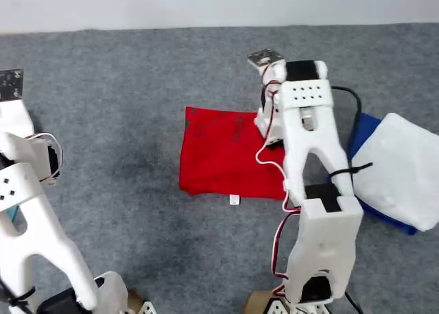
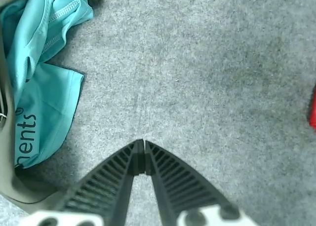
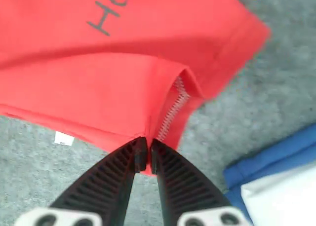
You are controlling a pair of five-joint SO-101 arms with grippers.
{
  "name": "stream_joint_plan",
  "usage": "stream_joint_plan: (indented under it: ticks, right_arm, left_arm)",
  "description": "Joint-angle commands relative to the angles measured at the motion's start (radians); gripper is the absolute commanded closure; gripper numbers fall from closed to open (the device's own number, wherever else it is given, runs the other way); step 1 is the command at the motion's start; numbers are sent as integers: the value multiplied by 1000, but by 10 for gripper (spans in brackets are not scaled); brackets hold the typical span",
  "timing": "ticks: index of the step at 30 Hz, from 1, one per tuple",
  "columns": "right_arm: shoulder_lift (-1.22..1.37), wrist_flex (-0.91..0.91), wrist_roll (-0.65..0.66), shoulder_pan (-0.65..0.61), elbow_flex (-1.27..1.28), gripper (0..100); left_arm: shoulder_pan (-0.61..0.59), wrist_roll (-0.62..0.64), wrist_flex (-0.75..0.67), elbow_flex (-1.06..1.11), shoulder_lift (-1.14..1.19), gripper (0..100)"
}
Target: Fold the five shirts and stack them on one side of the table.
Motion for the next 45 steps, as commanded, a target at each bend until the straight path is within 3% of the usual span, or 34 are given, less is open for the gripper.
stream_joint_plan:
  ticks: [1, 26, 29, 36, 45]
  right_arm:
    - [-68, 41, 21, 45, -17, 988]
    - [-127, 42, 58, 67, 276, 986]
    - [-139, 42, 58, 68, 276, 941]
    - [-202, 44, 58, 134, 276, 735]
    - [-343, 31, 49, 87, 276, 724]
  left_arm:
    - [3, -11, 2, -4, -31, 994]
    - [3, -9, 2, -2, -26, 994]
    - [3, -9, 2, -1, -26, 994]
    - [3, -9, 3, -1, -31, 994]
    - [3, -9, 3, -1, -29, 994]
